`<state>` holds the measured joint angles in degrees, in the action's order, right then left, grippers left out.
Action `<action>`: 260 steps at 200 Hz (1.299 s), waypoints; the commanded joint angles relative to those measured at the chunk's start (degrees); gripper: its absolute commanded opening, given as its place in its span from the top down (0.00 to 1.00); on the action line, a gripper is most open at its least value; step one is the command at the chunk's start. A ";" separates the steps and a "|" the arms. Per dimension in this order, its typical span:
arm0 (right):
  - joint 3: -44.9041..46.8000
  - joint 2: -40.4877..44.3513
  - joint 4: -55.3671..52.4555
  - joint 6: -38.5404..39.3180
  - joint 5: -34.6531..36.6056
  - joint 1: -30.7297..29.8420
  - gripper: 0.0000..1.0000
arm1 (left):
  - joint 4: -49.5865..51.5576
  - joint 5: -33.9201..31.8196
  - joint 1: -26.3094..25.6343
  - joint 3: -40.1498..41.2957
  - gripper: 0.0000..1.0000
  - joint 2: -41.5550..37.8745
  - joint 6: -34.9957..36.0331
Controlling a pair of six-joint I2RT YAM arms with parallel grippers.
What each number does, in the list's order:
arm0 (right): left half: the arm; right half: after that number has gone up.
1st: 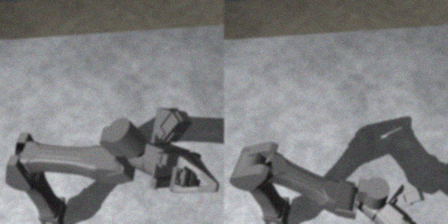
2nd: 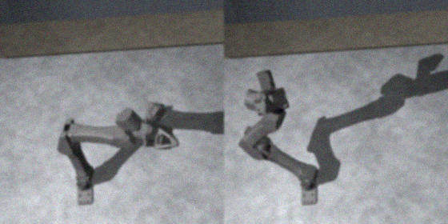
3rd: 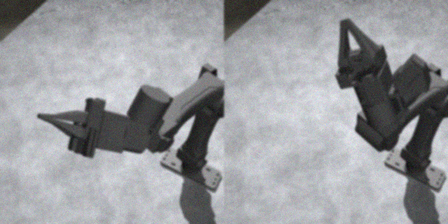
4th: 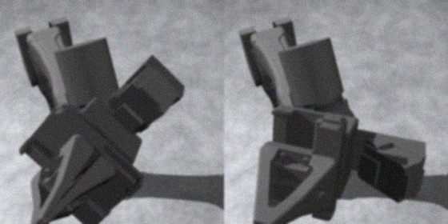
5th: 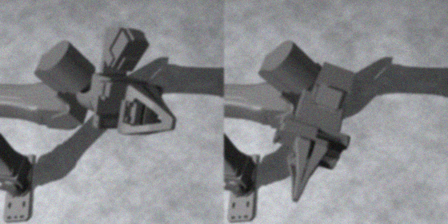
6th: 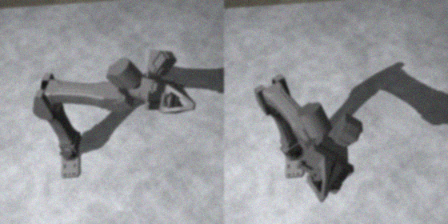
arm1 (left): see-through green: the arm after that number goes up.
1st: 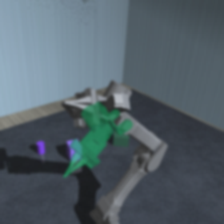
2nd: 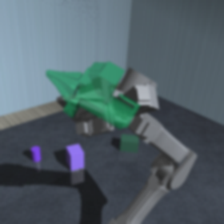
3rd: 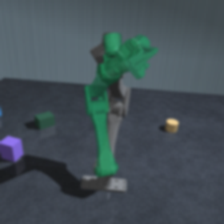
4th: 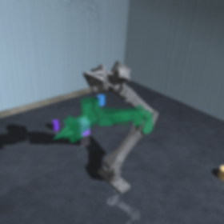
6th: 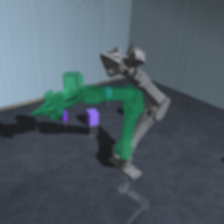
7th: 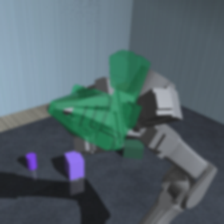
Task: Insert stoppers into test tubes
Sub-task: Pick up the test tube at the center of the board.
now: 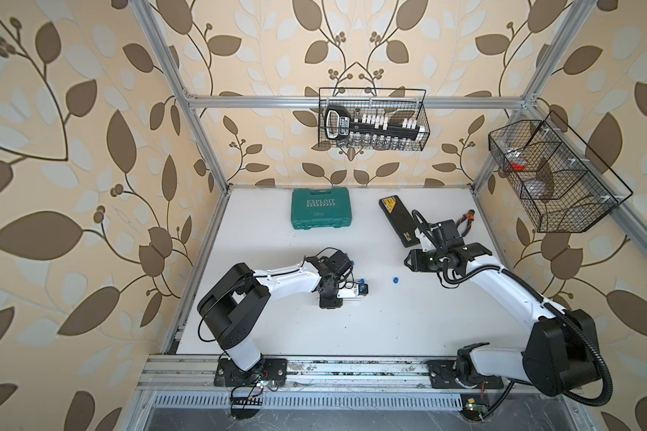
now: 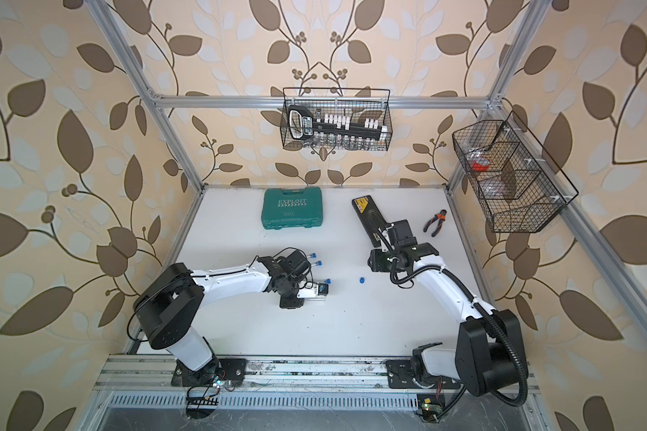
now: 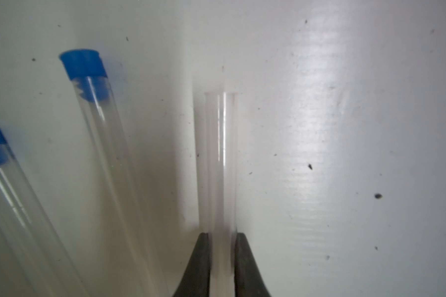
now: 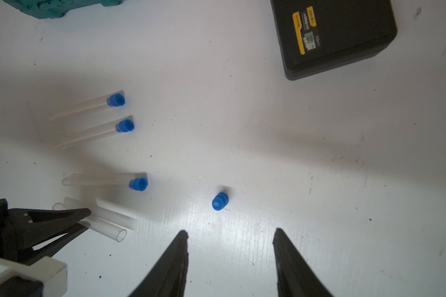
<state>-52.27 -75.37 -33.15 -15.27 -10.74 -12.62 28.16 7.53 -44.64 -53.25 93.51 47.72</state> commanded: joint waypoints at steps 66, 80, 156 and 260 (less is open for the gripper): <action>0.97 -0.82 4.52 -6.44 -37.35 -2.96 0.42 | -16.51 10.29 1.88 6.67 0.87 -15.01 -8.93; 0.42 -1.85 3.14 -5.37 -37.85 -4.97 0.41 | -17.36 10.82 2.09 6.72 0.88 -15.19 -9.61; -0.55 -7.59 4.73 -6.34 -38.71 -11.14 0.52 | -18.94 11.74 2.28 6.41 0.87 -15.03 -11.01; -0.92 -9.95 9.46 -9.95 -38.03 -12.32 0.75 | -17.98 11.45 2.24 5.70 0.87 -14.34 -10.28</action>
<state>-52.18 -84.49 -24.95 -24.95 -48.07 -24.56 10.48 17.82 -43.03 -47.11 79.77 37.36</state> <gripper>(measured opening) 0.263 0.148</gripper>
